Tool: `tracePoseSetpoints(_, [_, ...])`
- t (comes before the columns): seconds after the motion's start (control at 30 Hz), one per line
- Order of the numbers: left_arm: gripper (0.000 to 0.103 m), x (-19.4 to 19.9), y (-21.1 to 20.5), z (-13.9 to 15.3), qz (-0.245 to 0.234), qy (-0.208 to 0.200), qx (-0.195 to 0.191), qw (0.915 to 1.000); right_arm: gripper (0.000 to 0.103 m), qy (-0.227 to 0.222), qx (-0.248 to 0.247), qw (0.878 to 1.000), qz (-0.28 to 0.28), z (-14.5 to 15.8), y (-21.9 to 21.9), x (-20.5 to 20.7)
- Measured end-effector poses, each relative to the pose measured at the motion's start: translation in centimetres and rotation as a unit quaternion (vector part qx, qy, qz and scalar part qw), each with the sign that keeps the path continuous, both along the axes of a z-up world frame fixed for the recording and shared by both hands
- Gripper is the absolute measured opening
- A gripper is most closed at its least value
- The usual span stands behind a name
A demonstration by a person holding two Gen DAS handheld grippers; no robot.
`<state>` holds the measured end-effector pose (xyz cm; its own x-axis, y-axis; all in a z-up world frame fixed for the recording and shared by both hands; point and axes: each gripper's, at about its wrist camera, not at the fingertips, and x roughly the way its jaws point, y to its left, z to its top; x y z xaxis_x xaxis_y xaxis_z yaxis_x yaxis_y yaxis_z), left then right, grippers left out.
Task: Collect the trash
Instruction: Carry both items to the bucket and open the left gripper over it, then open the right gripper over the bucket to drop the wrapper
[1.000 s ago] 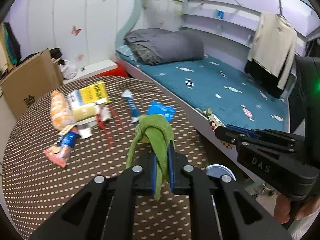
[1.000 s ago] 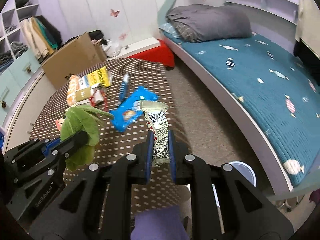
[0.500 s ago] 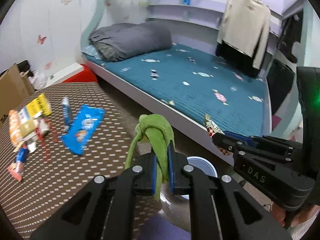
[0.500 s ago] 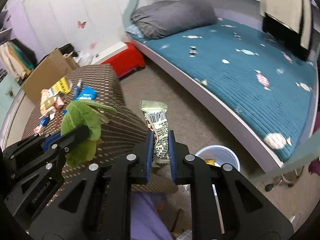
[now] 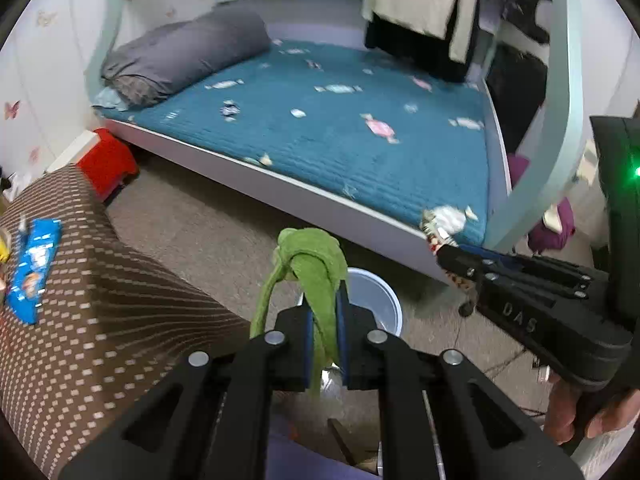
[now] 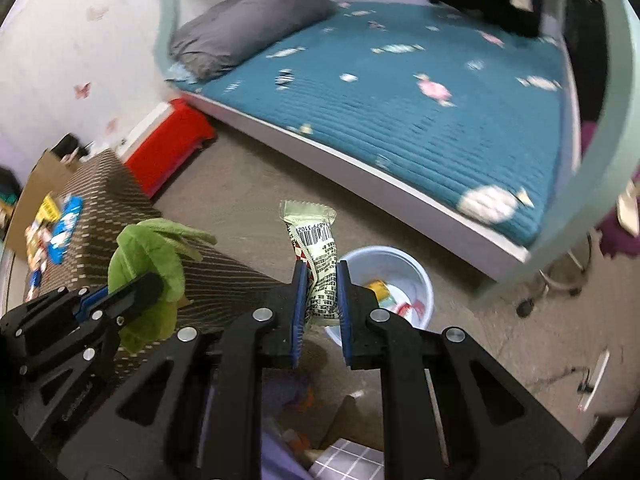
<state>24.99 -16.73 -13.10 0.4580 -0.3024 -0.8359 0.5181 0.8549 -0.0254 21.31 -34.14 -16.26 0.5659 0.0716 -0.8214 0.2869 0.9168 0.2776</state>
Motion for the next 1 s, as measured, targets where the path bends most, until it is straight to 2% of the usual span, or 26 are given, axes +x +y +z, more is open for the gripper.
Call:
tracePoseSetpoints(0.2, [0.010,0.7,-3.8,-2.3,-0.036,0.023,0.023,0.9988,0.015,0.025,0.003,0.998,-0.055,-2.5,-3.6,-1.2])
tracePoseSetpoints(0.33, [0.016,1.3,-6.2,-2.5,-0.049,0.012,0.019,0.9985,0.015,0.033,0.015,0.996,-0.085,-3.6,-5.5,-2.2])
tracePoseSetpoints(0.37, [0.025,1.4,-6.6,-2.4,-0.051,0.007,0.016,0.9985,0.015,0.033,0.016,0.995,-0.089,-3.7,-5.8,-2.3])
tracePoseSetpoints(0.4, [0.043,1.5,-6.9,-2.2,-0.055,0.001,0.008,0.9984,0.015,0.034,0.016,0.995,-0.093,-3.8,-6.1,-2.4])
tracePoseSetpoints(0.47, [0.068,1.7,-7.3,-2.0,-0.060,-0.007,-0.006,0.9982,0.015,0.036,0.015,0.995,-0.096,-3.9,-6.3,-2.6])
tracePoseSetpoints(0.67, [0.068,2.5,-6.3,-3.2,-0.051,0.000,0.020,0.9985,0.015,0.043,0.014,0.995,-0.085,-4.3,-5.7,-1.7])
tracePoseSetpoints(0.9, [0.068,3.8,-2.2,-4.2,-0.005,0.012,0.034,0.9994,0.015,0.052,0.004,0.998,-0.036,-4.5,-2.5,1.1])
tracePoseSetpoints(0.97, [0.068,4.0,-1.1,-4.1,0.006,0.013,0.033,0.9994,0.018,0.050,-0.006,0.998,-0.031,-4.2,-1.9,1.9])
tracePoseSetpoints(1.0, [0.068,4.1,-0.6,-4.1,0.010,0.013,0.033,0.9993,0.034,0.050,-0.013,0.998,-0.033,-4.0,-1.7,2.2])
